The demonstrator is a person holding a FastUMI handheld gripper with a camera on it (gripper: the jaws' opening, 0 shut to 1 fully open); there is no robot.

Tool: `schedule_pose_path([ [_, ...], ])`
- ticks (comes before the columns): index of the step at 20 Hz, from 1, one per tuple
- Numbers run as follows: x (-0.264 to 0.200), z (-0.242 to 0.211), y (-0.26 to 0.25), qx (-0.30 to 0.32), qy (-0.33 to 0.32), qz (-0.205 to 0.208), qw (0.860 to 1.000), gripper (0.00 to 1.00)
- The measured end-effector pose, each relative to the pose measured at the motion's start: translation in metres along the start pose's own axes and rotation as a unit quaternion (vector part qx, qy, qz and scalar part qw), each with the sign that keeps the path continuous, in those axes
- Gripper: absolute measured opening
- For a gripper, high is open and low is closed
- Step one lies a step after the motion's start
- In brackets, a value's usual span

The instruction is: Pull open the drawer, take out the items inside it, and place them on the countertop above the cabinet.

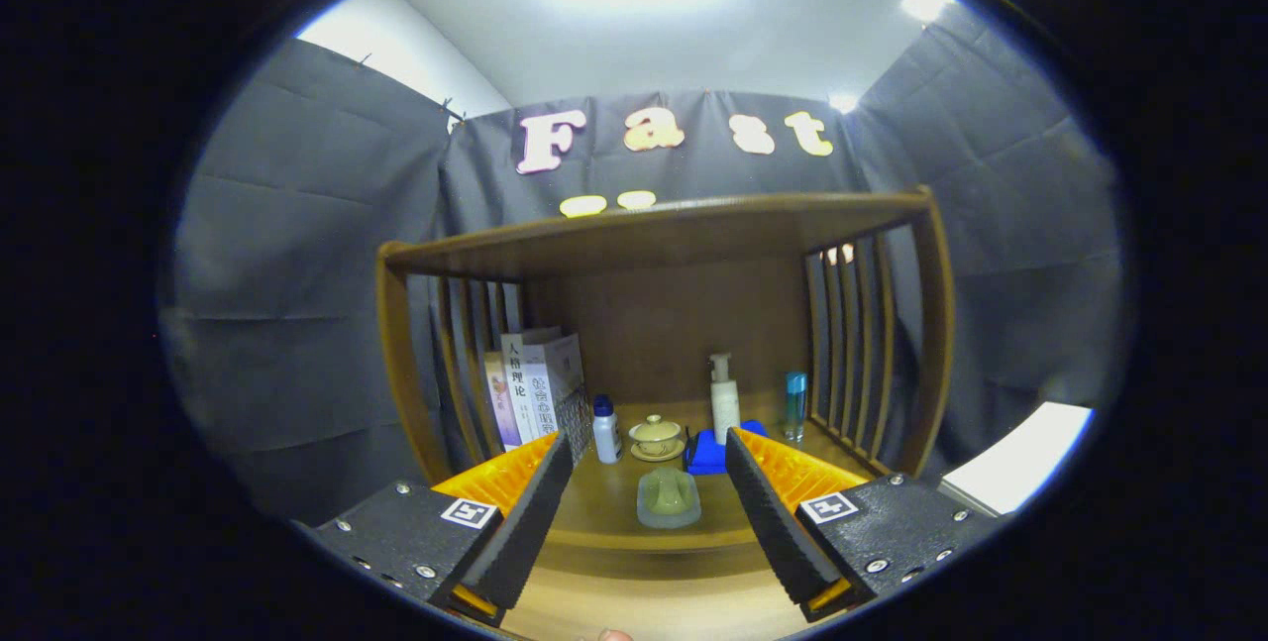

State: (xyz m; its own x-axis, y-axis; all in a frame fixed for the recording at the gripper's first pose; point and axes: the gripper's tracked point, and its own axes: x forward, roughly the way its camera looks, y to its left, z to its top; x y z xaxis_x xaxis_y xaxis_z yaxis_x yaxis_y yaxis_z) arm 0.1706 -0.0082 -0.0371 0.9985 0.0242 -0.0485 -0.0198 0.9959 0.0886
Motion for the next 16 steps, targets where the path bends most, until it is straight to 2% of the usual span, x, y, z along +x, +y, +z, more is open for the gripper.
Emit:
schedule_pose_path([
  [4, -0.073, -0.001, 0.015, 0.020, -0.025, 0.024, 0.999, 0.95],
  [9, -0.131, -0.028, 0.015, -0.061, -0.036, 0.046, 0.996, 0.95],
  [13, -0.155, -0.078, 0.024, -0.098, -0.020, 0.059, 0.993, 0.96],
  [16, -0.162, -0.124, 0.029, -0.100, 0.014, 0.060, 0.993, 0.96],
])
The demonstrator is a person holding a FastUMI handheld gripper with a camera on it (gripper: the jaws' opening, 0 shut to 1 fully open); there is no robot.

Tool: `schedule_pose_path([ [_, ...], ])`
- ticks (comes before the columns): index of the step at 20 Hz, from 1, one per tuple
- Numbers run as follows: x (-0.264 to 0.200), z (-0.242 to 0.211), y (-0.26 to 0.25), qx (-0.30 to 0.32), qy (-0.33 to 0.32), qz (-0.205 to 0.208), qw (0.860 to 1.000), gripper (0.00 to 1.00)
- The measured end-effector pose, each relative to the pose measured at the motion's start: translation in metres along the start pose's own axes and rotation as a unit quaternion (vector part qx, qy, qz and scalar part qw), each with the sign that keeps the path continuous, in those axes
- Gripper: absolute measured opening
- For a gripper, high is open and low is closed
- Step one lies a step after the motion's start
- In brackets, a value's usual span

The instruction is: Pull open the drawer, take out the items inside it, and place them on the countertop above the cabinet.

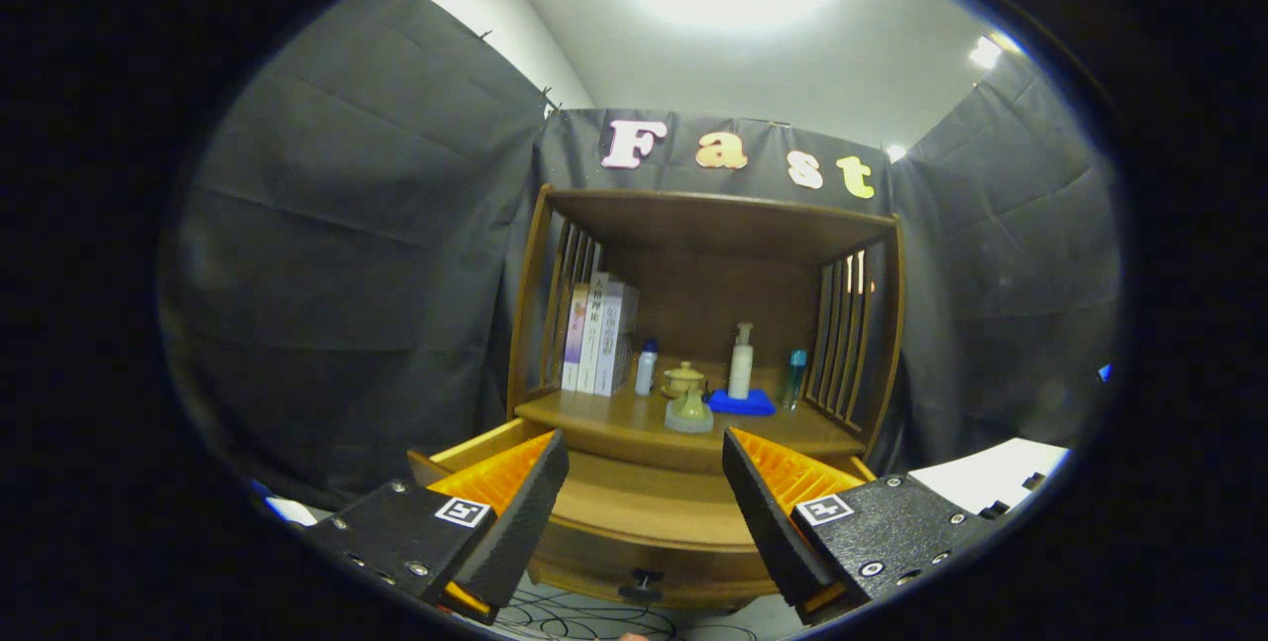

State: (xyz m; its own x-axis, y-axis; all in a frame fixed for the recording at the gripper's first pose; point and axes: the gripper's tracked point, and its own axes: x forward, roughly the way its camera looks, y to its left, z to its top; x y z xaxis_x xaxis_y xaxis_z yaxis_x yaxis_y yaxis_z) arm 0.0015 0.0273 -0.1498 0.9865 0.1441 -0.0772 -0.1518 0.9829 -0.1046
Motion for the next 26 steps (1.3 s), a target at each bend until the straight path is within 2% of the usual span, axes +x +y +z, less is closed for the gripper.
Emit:
schedule_pose_path([
  [4, -0.005, -0.051, 0.002, 0.007, 0.044, -0.021, 0.999, 0.95],
  [12, 0.006, -0.123, -0.015, 0.048, 0.112, -0.089, 0.989, 0.94],
  [22, 0.031, -0.168, -0.018, 0.042, 0.123, -0.113, 0.985, 0.95],
  [26, 0.034, -0.168, -0.019, 0.044, 0.116, -0.113, 0.986, 0.95],
])
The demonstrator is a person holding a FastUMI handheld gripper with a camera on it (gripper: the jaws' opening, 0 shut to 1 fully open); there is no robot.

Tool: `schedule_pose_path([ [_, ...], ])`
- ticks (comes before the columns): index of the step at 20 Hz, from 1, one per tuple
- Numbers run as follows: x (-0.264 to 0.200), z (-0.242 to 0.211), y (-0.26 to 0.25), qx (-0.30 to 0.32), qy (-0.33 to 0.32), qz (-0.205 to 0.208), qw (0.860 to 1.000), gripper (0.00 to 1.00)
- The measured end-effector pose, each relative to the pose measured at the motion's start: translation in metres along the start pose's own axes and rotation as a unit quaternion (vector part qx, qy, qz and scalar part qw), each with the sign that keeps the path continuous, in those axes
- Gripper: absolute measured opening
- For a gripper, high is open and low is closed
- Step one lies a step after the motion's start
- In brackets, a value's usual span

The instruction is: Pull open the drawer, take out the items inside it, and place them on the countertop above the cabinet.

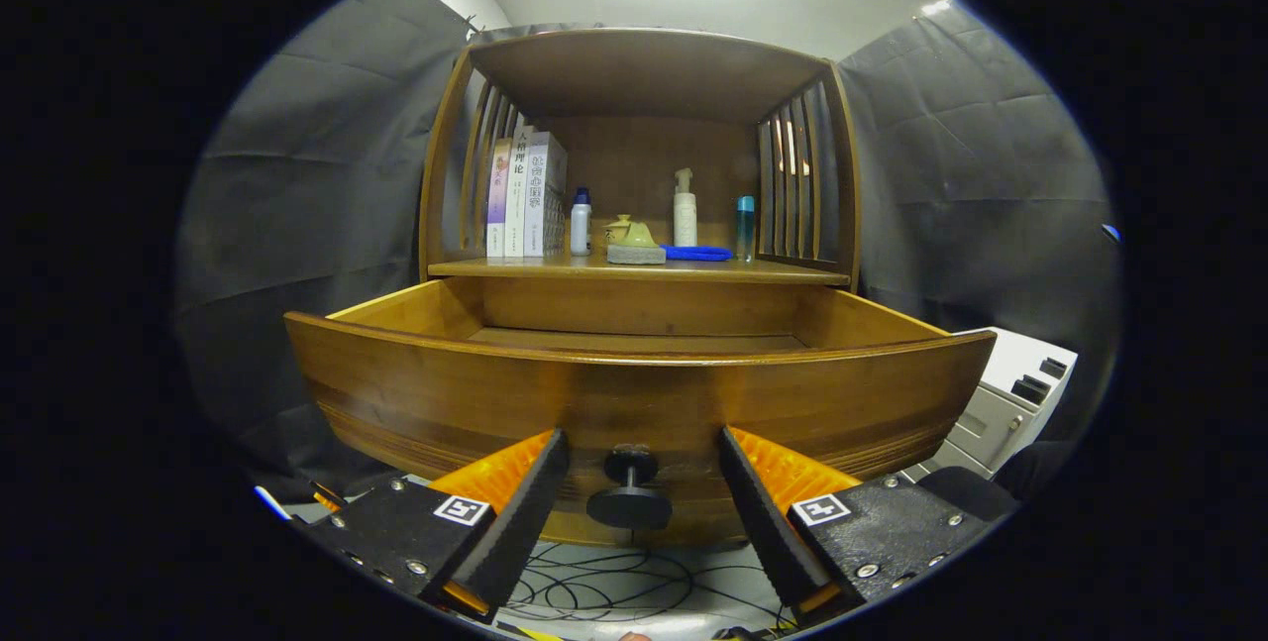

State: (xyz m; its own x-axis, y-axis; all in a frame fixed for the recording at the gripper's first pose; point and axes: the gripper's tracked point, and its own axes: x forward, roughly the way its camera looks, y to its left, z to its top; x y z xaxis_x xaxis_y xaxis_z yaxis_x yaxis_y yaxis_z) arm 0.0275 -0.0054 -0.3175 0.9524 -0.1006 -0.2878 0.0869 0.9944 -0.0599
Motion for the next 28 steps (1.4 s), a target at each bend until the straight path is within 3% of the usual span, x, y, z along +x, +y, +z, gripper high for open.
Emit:
schedule_pose_path([
  [13, 0.039, 0.014, -0.001, -0.014, 0.002, 0.025, 1.000, 0.94],
  [28, 0.144, 0.035, 0.003, -0.005, -0.016, 0.026, 1.000, 0.95],
])
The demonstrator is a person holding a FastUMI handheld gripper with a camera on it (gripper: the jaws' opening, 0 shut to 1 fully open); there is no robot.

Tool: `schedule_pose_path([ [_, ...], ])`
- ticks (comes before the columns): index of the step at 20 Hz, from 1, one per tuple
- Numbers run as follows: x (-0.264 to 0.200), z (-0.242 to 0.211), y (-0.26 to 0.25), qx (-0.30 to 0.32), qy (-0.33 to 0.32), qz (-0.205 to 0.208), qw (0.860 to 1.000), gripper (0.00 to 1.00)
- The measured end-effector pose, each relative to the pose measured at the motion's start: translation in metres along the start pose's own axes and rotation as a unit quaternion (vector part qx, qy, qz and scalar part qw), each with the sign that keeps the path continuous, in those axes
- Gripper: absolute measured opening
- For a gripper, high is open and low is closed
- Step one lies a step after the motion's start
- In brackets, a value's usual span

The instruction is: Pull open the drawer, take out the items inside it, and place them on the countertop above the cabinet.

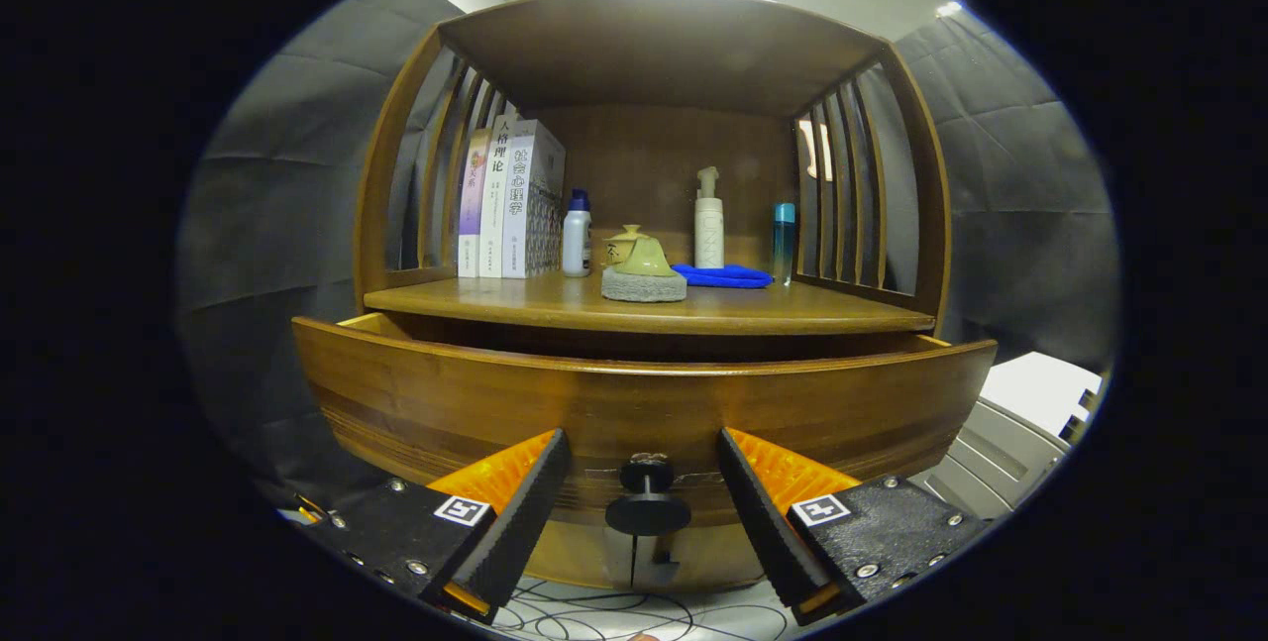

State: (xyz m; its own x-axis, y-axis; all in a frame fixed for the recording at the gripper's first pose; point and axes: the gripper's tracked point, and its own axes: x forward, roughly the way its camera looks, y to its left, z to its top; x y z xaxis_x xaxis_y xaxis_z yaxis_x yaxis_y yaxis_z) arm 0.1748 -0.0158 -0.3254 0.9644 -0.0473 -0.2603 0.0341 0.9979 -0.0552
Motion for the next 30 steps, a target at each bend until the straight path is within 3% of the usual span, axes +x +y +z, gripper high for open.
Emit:
schedule_pose_path([
  [13, 0.053, 0.005, 0.000, -0.001, -0.003, -0.002, 1.000, 0.95],
  [18, 0.044, 0.006, 0.003, -0.002, -0.003, 0.006, 1.000, 0.95],
  [22, 0.029, 0.051, 0.000, -0.050, -0.034, 0.067, 0.996, 0.95],
  [30, -0.013, 0.183, -0.056, -0.108, -0.077, 0.041, 0.990, 0.95],
])
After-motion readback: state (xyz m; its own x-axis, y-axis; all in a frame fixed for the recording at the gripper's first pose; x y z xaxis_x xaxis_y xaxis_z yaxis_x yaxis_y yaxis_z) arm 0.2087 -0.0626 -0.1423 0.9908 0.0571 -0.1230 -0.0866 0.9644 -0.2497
